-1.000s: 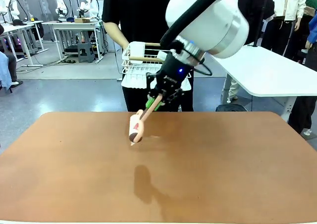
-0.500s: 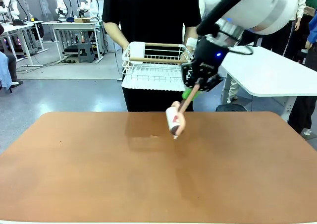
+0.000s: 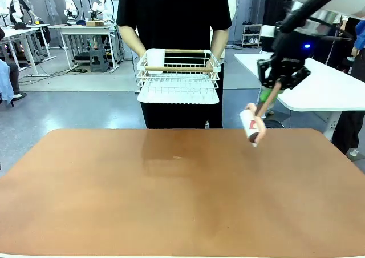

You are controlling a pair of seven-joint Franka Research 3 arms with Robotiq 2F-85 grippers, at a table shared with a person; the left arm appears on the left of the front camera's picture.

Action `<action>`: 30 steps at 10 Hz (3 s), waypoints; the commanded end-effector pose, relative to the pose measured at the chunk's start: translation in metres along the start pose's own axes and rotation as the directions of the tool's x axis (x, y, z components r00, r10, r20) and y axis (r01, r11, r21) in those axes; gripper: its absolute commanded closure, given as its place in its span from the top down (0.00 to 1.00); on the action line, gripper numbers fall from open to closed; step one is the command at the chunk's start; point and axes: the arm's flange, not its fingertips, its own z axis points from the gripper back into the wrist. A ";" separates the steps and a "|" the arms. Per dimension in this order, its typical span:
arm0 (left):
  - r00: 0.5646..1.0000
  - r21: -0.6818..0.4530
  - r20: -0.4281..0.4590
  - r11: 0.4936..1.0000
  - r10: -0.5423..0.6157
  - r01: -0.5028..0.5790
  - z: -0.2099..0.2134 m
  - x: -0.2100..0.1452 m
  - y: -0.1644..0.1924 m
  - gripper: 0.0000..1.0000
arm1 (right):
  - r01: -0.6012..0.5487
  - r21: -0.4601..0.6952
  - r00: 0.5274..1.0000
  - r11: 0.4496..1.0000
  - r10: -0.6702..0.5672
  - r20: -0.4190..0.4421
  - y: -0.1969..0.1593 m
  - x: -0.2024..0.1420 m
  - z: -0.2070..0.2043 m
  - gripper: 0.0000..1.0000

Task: Clean the table.
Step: Clean the table with the Lint Roller when the human lifts the Dish drying rack, then place the Lint Roller down when the Dish drying rack is positioned in the middle of the table.

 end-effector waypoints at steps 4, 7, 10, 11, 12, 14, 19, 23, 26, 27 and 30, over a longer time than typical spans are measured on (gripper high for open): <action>1.000 0.006 0.005 1.000 -0.002 0.001 0.002 -0.001 0.000 1.00 | -0.015 -0.008 0.999 1.000 0.015 -0.040 -0.058 0.006 0.011 0.22; 1.000 0.006 0.005 1.000 -0.002 0.001 0.002 -0.001 0.000 1.00 | -0.002 -0.027 0.999 1.000 0.001 -0.041 -0.062 0.004 0.010 0.22; 1.000 0.006 0.005 1.000 -0.002 0.001 0.002 -0.001 0.000 1.00 | -0.002 -0.027 0.999 1.000 0.001 -0.041 -0.062 0.004 0.010 0.22; 1.000 0.006 0.005 1.000 -0.002 0.001 0.002 -0.001 0.000 1.00 | -0.002 -0.027 0.999 1.000 0.001 -0.041 -0.062 0.004 0.010 0.22; 1.000 0.006 0.005 1.000 -0.002 0.001 0.002 -0.001 0.000 1.00 | -0.002 -0.027 0.999 1.000 0.001 -0.041 -0.062 0.004 0.010 0.22; 1.000 0.006 0.005 1.000 -0.002 0.001 0.002 -0.001 0.000 1.00 | -0.002 -0.027 0.999 1.000 0.001 -0.041 -0.062 0.004 0.010 0.22; 1.000 0.006 0.005 1.000 -0.002 0.001 0.002 -0.001 0.000 1.00 | -0.002 -0.027 0.999 1.000 0.001 -0.041 -0.062 0.004 0.010 0.22; 1.000 0.006 0.005 1.000 -0.002 0.001 0.002 -0.001 0.000 1.00 | -0.002 -0.027 0.999 1.000 0.001 -0.041 -0.062 0.004 0.010 0.22; 1.000 0.006 0.005 1.000 -0.002 0.001 0.002 -0.001 0.000 1.00 | -0.002 -0.027 0.999 1.000 0.001 -0.041 -0.062 0.004 0.010 0.22; 1.000 0.006 0.005 1.000 -0.002 0.001 0.002 -0.001 0.000 1.00 | -0.002 -0.027 0.999 1.000 0.001 -0.041 -0.062 0.004 0.010 0.22; 1.000 0.006 0.005 1.000 -0.002 0.001 0.002 -0.001 0.000 1.00 | -0.002 -0.027 0.999 1.000 0.001 -0.041 -0.062 0.004 0.010 0.22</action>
